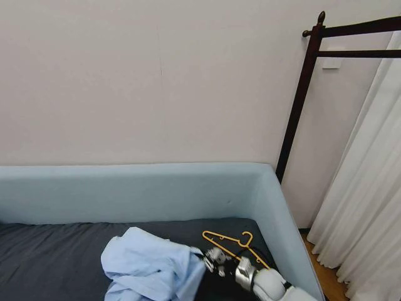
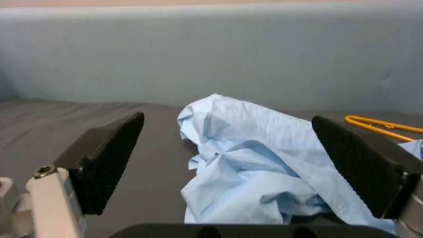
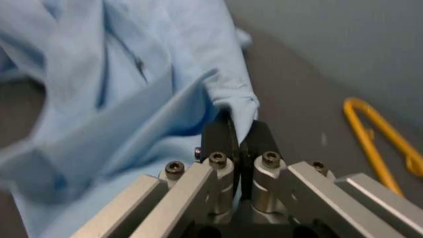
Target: Pick up the clothes from the sofa and hang them on the clothes hanger.
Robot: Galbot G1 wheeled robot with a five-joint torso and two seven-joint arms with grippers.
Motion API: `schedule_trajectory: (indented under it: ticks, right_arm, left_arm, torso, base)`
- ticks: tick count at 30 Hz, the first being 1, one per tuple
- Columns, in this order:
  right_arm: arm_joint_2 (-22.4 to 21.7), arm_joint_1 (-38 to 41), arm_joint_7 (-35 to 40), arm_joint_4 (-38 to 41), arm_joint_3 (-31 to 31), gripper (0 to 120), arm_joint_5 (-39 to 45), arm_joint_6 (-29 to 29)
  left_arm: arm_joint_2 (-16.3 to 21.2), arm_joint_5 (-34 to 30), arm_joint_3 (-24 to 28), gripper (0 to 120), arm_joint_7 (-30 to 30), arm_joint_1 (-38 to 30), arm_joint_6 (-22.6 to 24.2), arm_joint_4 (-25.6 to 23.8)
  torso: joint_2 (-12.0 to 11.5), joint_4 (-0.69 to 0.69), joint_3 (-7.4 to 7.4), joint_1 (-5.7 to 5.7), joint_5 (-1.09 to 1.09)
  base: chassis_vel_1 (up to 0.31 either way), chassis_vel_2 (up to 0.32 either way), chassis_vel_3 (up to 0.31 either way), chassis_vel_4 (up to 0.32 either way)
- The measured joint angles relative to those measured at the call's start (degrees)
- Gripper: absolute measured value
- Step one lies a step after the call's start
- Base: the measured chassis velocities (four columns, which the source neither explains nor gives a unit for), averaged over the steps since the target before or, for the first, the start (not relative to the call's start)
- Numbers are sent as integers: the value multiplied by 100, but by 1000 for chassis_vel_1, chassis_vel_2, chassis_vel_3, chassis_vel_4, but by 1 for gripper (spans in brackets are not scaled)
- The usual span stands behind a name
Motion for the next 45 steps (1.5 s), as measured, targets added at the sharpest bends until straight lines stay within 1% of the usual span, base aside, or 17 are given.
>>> schedule_trajectory:
  ticks: [3,5,9,10,14,15,18,21,22,27,29,32,33,37,38,42,45]
  right_arm:
    - [90,-100,207,-269,277,2,-281,-17]
    - [48,-240,470,-181,480,12,-381,-176]
    - [-337,-840,969,1026,781,29,-209,-881]
    - [-337,-840,969,1026,781,29,-209,-881]
    - [-698,-1280,1338,2198,940,47,88,-1445]
    - [-698,-1280,1338,2198,940,47,88,-1445]
    - [-858,-1563,1562,3077,695,60,745,-1968]
    - [-813,-1688,1729,3416,420,69,1127,-2303]
    - [-723,-1717,1801,3475,239,76,1324,-2473]
    - [-359,-1596,2000,3084,-67,91,1701,-2755]
    - [-301,-1536,2048,2982,-104,90,1811,-2810]
    - [-256,-1417,2086,2765,-213,77,1888,-2913]
    - [-256,-1417,2086,2765,-213,77,1888,-2913]
    - [-188,-1384,2044,2437,-286,59,1827,-2844]
    - [-188,-1384,2044,2437,-286,59,1827,-2844]
    - [-98,-1425,2054,2462,-175,41,1857,-2708]
    - [-63,-1434,2064,2469,-97,32,1863,-2705]
  left_arm:
    - [26,10,18,100,0,0,22,-2]
    - [55,14,42,100,4,-16,38,-2]
    - [100,21,92,100,10,-82,51,20]
    - [100,21,92,100,10,-82,51,20]
    - [152,10,118,100,10,-169,62,58]
    - [152,10,118,100,10,-169,62,58]
    - [204,-6,114,100,10,-192,75,63]
    - [240,-13,94,100,9,-201,87,76]
    - [251,-14,81,100,9,-207,91,77]
    - [265,-18,46,100,8,-190,113,51]
    - [263,-17,41,100,8,-185,115,40]
    - [258,-17,36,100,8,-181,116,32]
    - [258,-17,36,100,8,-181,116,32]
    - [249,-19,35,100,8,-196,116,29]
    - [249,-19,35,100,8,-196,116,29]
    - [256,-47,15,100,9,-237,116,31]
    - [264,-53,12,100,8,-239,116,30]
  torso:
    - [0,1,0,0,-1]
    - [0,2,0,0,0]
    - [0,0,-1,0,-1]
    - [0,0,-1,0,-1]
    - [0,0,-1,0,-3]
    - [0,0,-1,0,-3]
    - [1,0,-1,0,-4]
    - [0,0,-1,-1,-3]
    - [1,1,-1,-1,-4]
    - [0,1,0,0,-3]
    - [0,2,-1,-1,-3]
    - [0,1,0,0,-4]
    - [0,1,0,0,-4]
    - [0,0,0,0,-4]
    - [0,0,0,0,-4]
    - [1,0,0,0,-4]
    - [0,1,0,0,-3]
  base:
    - [0,0,0,0]
    - [0,0,0,0]
    - [0,0,0,0]
    - [0,0,0,0]
    - [0,0,0,0]
    - [0,0,0,0]
    - [0,0,0,0]
    - [0,0,0,0]
    - [0,0,0,0]
    - [0,0,0,0]
    - [0,0,0,0]
    - [0,0,0,0]
    - [0,0,0,0]
    - [0,0,0,0]
    - [0,0,0,0]
    - [0,0,0,0]
    - [0,0,0,0]
